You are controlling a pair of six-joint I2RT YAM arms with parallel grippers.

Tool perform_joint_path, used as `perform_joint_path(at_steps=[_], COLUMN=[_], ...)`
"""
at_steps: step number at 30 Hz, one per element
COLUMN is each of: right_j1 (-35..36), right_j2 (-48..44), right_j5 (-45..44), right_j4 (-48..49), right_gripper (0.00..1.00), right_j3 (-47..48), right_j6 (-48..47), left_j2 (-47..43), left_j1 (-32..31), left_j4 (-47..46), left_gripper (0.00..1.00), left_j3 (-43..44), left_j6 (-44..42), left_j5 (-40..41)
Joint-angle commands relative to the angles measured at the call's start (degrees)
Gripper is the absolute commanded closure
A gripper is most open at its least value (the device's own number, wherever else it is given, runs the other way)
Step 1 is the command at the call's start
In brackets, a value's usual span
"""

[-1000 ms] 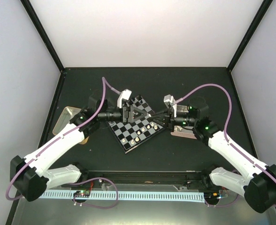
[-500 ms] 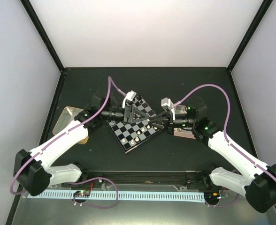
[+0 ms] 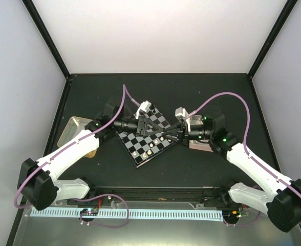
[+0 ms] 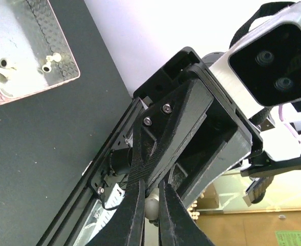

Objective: Set up the chess pieces on the board
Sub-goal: Place the chess piece on the chessboard.

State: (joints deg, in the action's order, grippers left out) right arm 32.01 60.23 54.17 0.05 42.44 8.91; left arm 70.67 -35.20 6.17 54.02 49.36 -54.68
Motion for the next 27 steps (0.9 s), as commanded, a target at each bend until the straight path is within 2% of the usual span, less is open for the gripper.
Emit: perform_joint_path(at_steps=[1,5,7,9,14,15,18,22,27], right_j1=[0.51,0.51,0.52,0.51,0.43,0.47,0.42,0.43,0.41], right_j2=[0.25,-0.71,-2.36,-4.96,-12.88,-14.09,-17.13,-20.81,-24.71], right_j5=[-2.98,-8.76,-11.89,-16.83,-40.0,-47.14,-59.12,-68.15,-73.21], right_j4=[-1.04,-5.25,-6.06,-6.04,-8.25,-9.69,-14.82,-19.08,-21.72], right_gripper=[0.73,0.37,0.27,0.22,0.17,0.17,0.18,0.17,0.17], right_j3=[2.15,2.37,1.23,-1.35,-6.93,-7.41,-7.68,-7.91,-9.22], right_j6=[-0.07,1.22,2.57,5.07,14.38,15.92,19.85,23.22,25.29], left_j2=[0.11,-0.9,-0.97,-0.49,6.62,9.03,16.22,24.86,30.84], left_j1=[-0.62,-0.33,-0.31,-0.26,-2.39,-3.01,-4.77,-7.21,-10.98], left_j4=[-0.31,6.63,10.81,13.98,20.5,21.75,23.85,26.11,26.75], left_gripper=[0.98,0.98,0.98,0.98,0.98,0.98,0.99,0.98,0.98], left_j3=[1.83,2.71,3.27,3.89,10.09,12.18,18.24,25.41,30.19], left_j6=[-1.91,-7.37,-10.47,-13.48,-19.01,-19.38,-19.42,-19.05,-18.42], left_j5=[-1.13,6.17,12.09,18.48,34.32,36.25,40.2,43.18,46.55])
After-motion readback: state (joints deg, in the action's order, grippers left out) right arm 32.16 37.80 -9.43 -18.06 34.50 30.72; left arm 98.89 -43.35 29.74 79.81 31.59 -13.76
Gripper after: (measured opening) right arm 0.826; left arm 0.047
